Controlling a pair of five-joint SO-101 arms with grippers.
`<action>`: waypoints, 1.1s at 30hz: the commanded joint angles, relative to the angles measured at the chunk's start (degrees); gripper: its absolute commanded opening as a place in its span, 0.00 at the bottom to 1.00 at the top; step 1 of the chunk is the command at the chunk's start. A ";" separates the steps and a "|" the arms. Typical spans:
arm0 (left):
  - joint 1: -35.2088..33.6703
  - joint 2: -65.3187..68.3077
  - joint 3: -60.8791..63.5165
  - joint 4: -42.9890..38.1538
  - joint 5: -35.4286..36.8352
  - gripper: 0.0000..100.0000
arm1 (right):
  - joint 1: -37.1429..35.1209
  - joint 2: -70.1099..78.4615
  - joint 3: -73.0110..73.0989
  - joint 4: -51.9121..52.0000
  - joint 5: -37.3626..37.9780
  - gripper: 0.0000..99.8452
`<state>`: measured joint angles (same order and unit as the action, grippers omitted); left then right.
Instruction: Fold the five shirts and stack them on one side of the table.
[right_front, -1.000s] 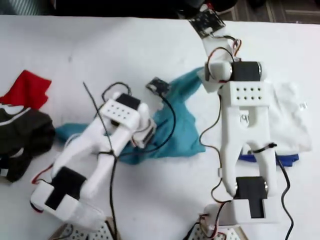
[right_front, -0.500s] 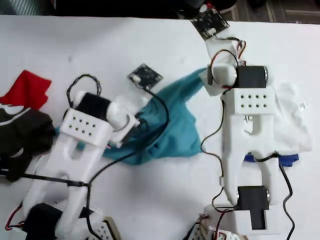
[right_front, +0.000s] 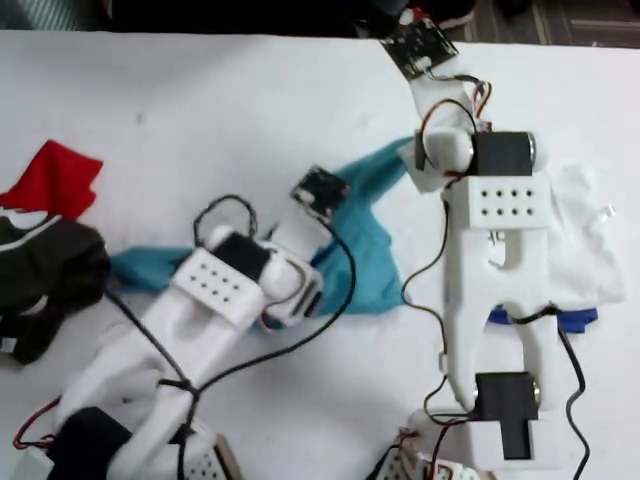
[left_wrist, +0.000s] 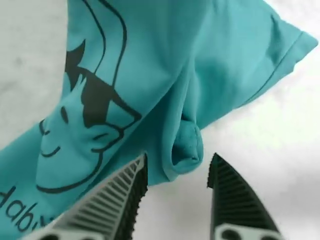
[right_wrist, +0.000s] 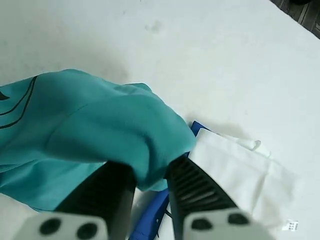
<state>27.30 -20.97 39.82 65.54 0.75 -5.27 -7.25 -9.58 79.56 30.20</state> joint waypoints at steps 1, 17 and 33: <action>0.22 -1.89 2.55 -3.96 0.44 0.19 | 0.48 -2.59 -0.44 0.40 -0.62 0.02; -2.51 -1.89 12.13 -11.78 0.44 0.07 | 0.04 -2.24 -0.35 1.98 -0.62 0.02; -4.62 -2.51 -12.31 17.32 -12.57 0.02 | 0.57 -2.77 -0.70 4.44 -0.62 0.02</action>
<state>23.60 -21.32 33.67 78.20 -8.84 -5.36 -7.25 -9.58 83.69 30.20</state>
